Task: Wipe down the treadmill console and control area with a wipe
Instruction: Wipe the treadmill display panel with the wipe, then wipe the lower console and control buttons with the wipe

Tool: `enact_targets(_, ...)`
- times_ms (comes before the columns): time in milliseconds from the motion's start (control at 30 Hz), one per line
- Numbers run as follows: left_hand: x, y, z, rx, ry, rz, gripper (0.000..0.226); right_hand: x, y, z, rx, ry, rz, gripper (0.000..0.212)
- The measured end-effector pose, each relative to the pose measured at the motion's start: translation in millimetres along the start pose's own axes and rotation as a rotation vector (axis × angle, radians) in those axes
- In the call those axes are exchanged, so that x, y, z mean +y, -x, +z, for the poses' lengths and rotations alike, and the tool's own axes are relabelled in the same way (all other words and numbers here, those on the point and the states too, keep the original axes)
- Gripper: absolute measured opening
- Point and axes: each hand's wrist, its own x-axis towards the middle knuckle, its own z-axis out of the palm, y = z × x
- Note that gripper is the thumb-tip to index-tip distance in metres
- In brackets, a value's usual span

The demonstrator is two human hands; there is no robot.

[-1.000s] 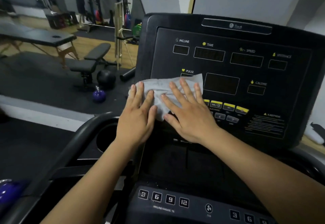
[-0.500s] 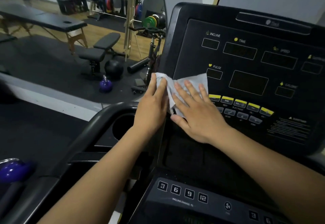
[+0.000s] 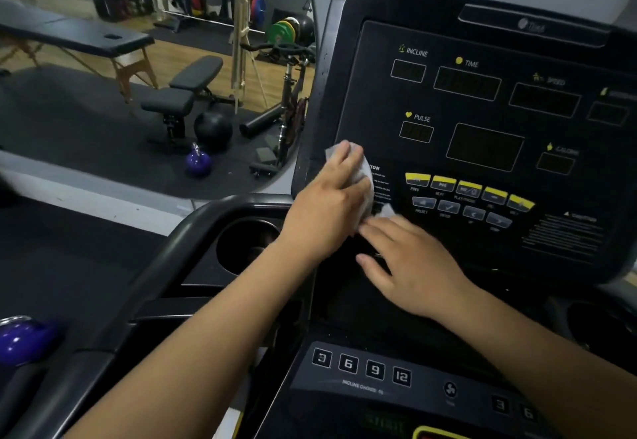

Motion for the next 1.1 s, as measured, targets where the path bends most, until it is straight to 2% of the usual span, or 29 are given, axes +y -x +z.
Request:
enact_targets(233,45.2,43.4,16.7,-0.149,0.124,-0.068,0.017,35.7,58.2,-1.0,0.102,-0.057,0.198,0.042)
enact_targets(400,70.1,34.1,27.8,-0.247,0.053,0.065,0.033,70.8,106.9,-4.0,0.176,0.02,0.334,0.044)
enact_targets(500,91.5,29.2,36.3,-0.294,0.027,0.122,0.042,65.7,108.5,-3.1,0.19,0.027,0.41,0.044)
enact_targets(633,90.9,31.6,33.0,-0.284,-0.036,0.139,0.037,35.7,89.8,7.9,0.158,-0.052,0.367,0.05)
enact_targets(767,62.7,41.8,18.4,-0.237,-0.117,0.053,0.034,42.9,101.4,8.1,0.103,-0.05,0.33,0.057)
enact_targets(867,66.1,43.1,17.4,-0.264,-0.14,0.03,0.04,64.2,123.6,2.9,0.133,-0.062,0.363,0.053)
enact_targets(1000,116.9,35.3,41.0,-0.415,-0.081,0.099,0.06,86.1,144.1,-2.0,0.175,-0.041,0.457,0.053)
enact_targets(1100,148.0,22.4,63.3,-0.462,-0.096,0.152,0.071,97.0,159.2,-6.4,0.196,-0.035,0.518,0.046)
